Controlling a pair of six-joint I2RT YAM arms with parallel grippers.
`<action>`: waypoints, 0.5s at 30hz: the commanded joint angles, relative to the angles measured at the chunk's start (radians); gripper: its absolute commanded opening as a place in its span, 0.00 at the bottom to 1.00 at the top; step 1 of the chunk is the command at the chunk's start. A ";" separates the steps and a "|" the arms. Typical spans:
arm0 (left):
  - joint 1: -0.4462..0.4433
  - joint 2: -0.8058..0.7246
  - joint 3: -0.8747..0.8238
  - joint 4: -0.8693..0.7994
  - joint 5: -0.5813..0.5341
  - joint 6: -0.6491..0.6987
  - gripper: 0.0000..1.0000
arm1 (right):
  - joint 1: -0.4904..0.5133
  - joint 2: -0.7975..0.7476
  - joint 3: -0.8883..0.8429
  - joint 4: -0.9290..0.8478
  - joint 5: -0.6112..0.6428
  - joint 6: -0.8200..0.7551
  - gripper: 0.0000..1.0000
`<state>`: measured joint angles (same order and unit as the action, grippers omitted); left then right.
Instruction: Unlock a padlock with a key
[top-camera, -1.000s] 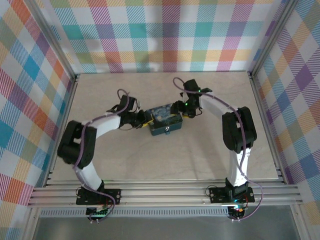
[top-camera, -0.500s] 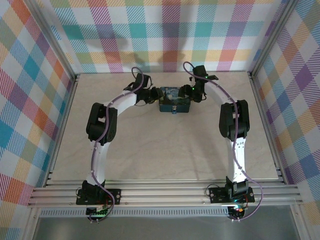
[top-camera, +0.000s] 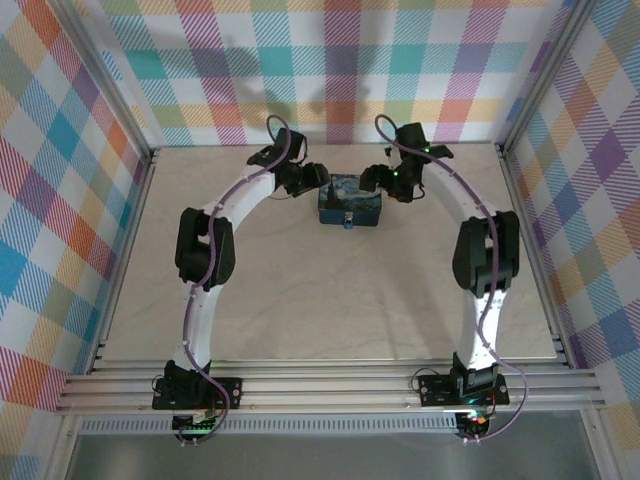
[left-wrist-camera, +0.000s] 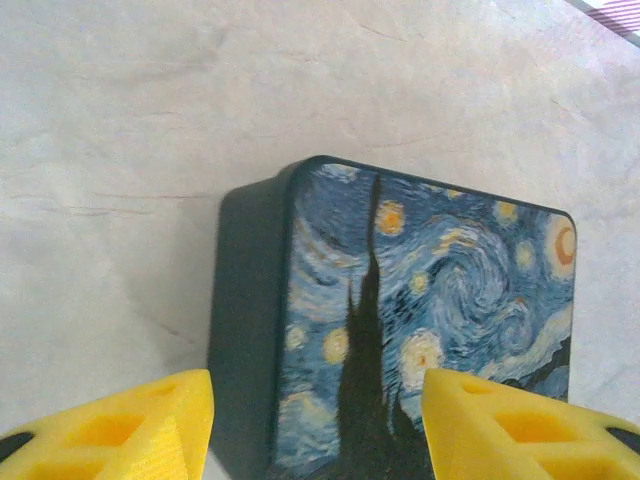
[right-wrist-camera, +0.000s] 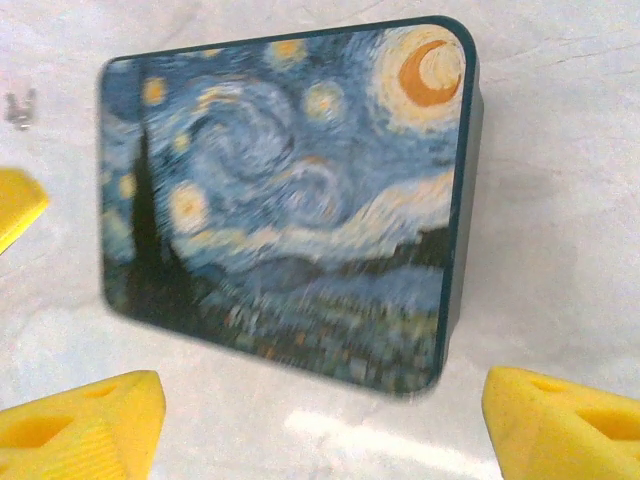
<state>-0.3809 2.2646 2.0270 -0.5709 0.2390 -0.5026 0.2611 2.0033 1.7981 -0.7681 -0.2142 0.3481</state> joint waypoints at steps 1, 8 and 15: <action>0.051 -0.066 -0.013 -0.114 -0.099 0.035 0.58 | -0.009 -0.092 -0.094 0.025 -0.030 -0.014 0.83; 0.137 -0.026 0.005 -0.216 -0.238 0.026 0.58 | -0.007 -0.197 -0.322 0.105 -0.065 0.019 0.83; 0.196 0.140 0.196 -0.334 -0.316 0.002 0.51 | -0.001 -0.209 -0.423 0.165 -0.098 0.047 0.83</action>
<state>-0.1959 2.3425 2.1567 -0.8097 -0.0170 -0.4999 0.2611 1.8240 1.3819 -0.6537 -0.2764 0.3786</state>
